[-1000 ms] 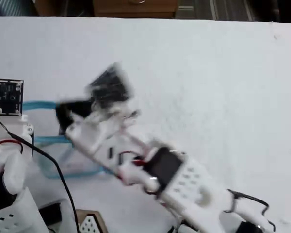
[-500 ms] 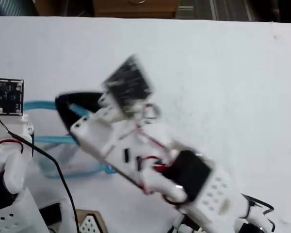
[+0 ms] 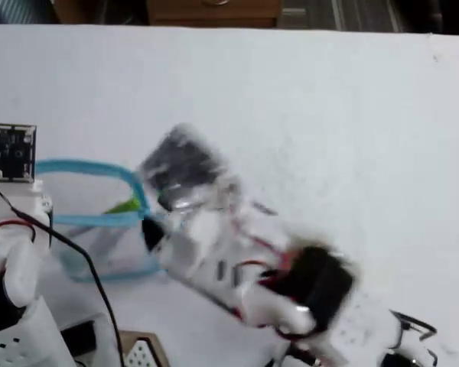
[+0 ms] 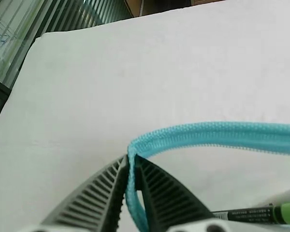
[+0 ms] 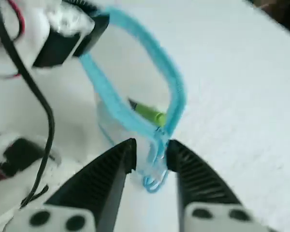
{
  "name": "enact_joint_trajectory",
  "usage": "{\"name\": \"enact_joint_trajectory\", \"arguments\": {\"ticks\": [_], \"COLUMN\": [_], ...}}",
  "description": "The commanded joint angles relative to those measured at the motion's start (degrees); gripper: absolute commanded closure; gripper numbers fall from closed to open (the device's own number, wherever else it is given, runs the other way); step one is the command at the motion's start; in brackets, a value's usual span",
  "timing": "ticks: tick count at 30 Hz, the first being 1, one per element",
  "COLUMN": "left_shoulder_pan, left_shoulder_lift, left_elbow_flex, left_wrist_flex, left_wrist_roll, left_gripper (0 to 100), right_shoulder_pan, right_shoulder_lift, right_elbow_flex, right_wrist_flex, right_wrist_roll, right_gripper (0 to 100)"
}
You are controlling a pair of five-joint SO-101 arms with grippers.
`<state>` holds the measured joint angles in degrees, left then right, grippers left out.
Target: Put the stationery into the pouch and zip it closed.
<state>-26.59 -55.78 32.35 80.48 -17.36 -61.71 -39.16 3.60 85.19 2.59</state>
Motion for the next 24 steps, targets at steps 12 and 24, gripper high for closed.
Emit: {"name": "enact_joint_trajectory", "arguments": {"ticks": [12,24], "left_shoulder_pan": [-0.8,-0.8], "left_shoulder_lift": [2.2,2.2], "left_elbow_flex": [13.0,12.9], "left_wrist_flex": [1.6,1.6], "left_wrist_roll": [0.3,0.3], "left_gripper": [98,98], "right_shoulder_pan": [-0.4,2.2], "right_shoulder_lift": [-1.1,-1.1], "right_elbow_flex": [32.7,50.4], "right_wrist_flex": [-13.9,-37.4], "right_wrist_roll": [1.1,0.5], "right_gripper": [68.2,68.3]}}
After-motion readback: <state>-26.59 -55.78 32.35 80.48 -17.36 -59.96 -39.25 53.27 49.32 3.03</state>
